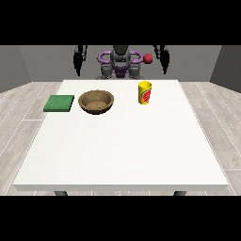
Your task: Pick the cup and pour the ball into the bowl, then pick the bowl and place it on the pad
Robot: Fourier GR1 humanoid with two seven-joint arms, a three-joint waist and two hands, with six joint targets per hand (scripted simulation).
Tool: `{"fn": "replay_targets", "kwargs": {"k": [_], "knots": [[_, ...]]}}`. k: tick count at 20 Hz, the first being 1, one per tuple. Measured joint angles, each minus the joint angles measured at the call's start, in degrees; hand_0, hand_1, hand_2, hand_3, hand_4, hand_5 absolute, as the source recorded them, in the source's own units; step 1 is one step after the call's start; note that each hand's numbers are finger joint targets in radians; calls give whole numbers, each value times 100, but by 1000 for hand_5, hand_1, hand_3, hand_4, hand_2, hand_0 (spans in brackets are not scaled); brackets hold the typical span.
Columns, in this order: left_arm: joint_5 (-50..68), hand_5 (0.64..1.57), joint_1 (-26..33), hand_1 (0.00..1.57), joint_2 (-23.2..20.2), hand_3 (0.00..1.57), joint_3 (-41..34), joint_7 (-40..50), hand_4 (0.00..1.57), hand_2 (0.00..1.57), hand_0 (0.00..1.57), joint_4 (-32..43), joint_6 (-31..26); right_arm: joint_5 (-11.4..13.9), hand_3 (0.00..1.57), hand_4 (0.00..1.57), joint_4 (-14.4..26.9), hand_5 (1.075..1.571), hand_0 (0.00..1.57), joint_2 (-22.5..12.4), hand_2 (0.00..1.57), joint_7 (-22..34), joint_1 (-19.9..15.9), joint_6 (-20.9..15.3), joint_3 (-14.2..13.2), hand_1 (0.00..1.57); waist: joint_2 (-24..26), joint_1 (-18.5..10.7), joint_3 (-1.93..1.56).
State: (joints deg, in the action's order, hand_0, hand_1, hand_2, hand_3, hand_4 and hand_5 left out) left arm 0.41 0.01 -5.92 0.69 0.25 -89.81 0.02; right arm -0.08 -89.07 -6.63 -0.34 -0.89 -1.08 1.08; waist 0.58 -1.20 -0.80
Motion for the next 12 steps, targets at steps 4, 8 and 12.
{"fn": "replay_targets", "kwargs": {"k": [4, 8, 12], "knots": [[27, 1557, -42, 0, -117, 0, -31, 212, 0, 0, 0, -271, -30, -27, 0, 0, -271, 1569, 0, -99, 0, 222, -44, 13, -32, 0, 722, 15, 39], [347, 1557, -243, 0, -73, 0, -196, 623, 0, 0, 0, -563, -4, -475, 0, 0, -426, 1570, 0, -379, 0, 387, 61, 370, -348, 0, 1138, 164, 63], [951, 1548, -395, 0, -289, 0, -690, 919, 0, 0, 0, -849, -218, -1113, 0, 0, -509, 1571, 0, -719, 0, 472, 156, 840, -874, 0, 1069, 198, 71]]}}
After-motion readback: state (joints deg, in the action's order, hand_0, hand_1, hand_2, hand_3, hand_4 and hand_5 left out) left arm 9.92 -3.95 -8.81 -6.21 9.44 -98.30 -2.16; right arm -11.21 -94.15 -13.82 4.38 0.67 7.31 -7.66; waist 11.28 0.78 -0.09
